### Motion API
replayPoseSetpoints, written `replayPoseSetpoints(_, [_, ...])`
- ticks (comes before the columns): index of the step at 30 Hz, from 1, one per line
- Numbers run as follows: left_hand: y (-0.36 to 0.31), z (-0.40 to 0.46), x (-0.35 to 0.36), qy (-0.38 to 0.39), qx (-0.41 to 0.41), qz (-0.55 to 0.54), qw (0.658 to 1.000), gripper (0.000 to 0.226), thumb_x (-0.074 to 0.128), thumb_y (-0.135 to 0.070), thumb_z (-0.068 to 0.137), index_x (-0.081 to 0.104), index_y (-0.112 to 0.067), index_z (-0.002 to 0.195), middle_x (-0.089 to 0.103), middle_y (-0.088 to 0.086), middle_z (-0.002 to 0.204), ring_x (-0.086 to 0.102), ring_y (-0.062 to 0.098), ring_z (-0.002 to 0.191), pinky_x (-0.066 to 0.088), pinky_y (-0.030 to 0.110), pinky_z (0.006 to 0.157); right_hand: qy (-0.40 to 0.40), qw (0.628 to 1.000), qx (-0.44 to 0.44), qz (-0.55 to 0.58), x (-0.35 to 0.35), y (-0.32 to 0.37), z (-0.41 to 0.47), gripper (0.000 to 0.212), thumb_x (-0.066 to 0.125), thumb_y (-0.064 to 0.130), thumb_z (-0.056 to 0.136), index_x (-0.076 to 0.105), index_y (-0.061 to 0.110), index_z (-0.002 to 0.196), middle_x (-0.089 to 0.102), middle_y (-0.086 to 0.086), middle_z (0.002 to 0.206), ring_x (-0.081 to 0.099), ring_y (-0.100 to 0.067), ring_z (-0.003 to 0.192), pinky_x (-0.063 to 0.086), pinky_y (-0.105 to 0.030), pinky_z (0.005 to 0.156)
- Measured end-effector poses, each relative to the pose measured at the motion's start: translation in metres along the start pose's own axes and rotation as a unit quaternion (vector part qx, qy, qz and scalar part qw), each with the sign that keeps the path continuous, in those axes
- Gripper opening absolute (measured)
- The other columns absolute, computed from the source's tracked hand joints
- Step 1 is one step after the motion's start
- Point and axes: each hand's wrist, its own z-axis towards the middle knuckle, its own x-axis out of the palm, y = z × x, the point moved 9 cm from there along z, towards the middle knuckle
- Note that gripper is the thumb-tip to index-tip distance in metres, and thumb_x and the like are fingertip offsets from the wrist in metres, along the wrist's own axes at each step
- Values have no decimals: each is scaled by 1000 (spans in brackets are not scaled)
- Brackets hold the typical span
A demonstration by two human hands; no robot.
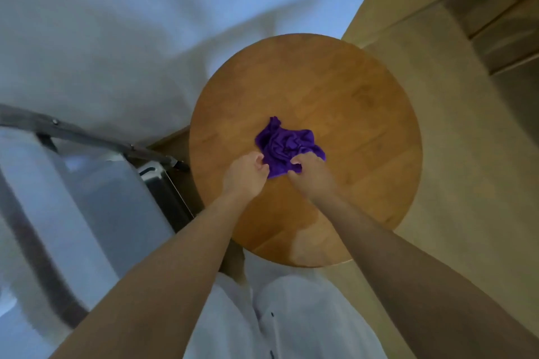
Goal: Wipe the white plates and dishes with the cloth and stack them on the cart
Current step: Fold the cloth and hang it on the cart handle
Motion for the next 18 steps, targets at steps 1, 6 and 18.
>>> replayPoseSetpoints(1, [5,9,10,4,-18,-14,1000,36,53,-29,97,55,-14,130,64,6,121,59,24,111,44,32,90,5,1000,-7,-21,5,-2,7,36,56,19,88,56,7,122,52,-10,123,46,-27,116,40,-34,90])
replayPoseSetpoints(6, [11,39,44,-11,-85,-108,990,38,55,-22,96,53,-2,128,60,16,125,55,31,117,41,35,99,3,998,-41,-56,15,-6,24,42,56,16,88,51,5,128,48,-11,130,41,-27,121,36,-34,98])
replayPoseSetpoints(18, [-18,66,48,-36,-119,-201,972,21,66,-27,87,48,-18,92,58,3,103,58,22,94,49,30,72,-18,999,-45,-21,12,-13,42,44,59,14,88,45,7,129,42,-8,134,48,-24,115,41,-29,89])
